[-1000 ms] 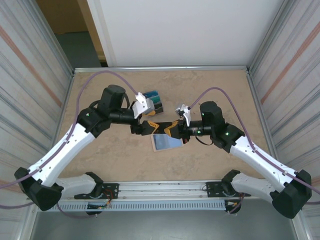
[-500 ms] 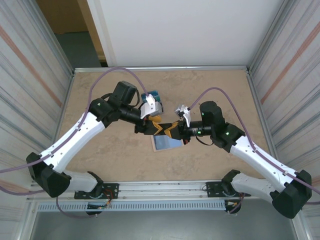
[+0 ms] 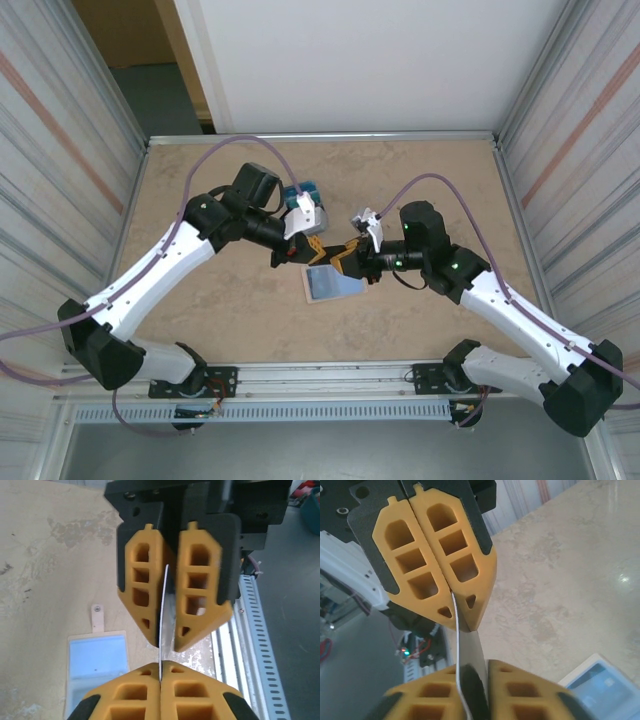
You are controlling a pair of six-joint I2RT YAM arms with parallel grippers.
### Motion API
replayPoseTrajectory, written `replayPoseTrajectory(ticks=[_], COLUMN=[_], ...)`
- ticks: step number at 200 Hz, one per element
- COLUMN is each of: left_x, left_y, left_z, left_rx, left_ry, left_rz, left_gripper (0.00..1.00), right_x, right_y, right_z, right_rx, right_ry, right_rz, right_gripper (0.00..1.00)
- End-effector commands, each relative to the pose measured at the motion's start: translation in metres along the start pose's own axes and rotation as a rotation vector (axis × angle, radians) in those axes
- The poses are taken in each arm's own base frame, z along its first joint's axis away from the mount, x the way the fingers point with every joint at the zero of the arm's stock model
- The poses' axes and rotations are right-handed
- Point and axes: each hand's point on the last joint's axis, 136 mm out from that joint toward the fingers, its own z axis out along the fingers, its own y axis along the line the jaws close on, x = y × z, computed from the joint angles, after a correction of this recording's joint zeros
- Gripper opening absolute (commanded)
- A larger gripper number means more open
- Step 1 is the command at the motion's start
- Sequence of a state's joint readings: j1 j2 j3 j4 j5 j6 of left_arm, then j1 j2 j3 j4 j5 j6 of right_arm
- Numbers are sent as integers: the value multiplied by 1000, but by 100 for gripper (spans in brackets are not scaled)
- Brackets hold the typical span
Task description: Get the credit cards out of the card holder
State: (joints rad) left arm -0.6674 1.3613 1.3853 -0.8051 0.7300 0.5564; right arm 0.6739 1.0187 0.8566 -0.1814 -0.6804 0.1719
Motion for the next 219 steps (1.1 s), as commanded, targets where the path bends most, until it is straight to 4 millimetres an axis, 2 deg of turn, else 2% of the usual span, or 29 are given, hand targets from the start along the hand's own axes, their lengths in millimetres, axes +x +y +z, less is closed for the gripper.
replayPoseTrajectory(ticks=[1, 26, 35, 44, 74, 78, 117, 158, 219], left_x=[4, 10, 13, 18, 38, 40, 59, 78, 101], left_y=[24, 47, 57, 69, 108, 113, 156, 193, 227], left_z=[-4, -10, -13, -14, -14, -15, -12, 13, 38], left_rx=[-141, -235, -272, -312, -429, -439, -478, -474, -428], left_ry=[14, -2, -5, 3, 56, 61, 123, 184, 211], left_rz=[61, 71, 68, 68, 96, 96, 73, 110, 89], left_gripper=[0, 0, 0, 0, 0, 0, 0, 0, 0], right_x=[-11, -6, -11, -11, -15, -15, -21, -19, -19], right_y=[1, -11, -7, -9, -14, -15, -36, -66, -76], right_z=[-6, -5, -12, -15, -25, -26, -42, -55, -62], right_rx=[30, 83, 94, 113, 179, 191, 352, 537, 600], right_ry=[-30, -32, -62, -72, -98, -101, -144, -163, -181], right_rz=[-24, -13, -30, -33, -44, -46, 1, 80, 122], right_gripper=[46, 63, 69, 76, 93, 100, 99, 99, 99])
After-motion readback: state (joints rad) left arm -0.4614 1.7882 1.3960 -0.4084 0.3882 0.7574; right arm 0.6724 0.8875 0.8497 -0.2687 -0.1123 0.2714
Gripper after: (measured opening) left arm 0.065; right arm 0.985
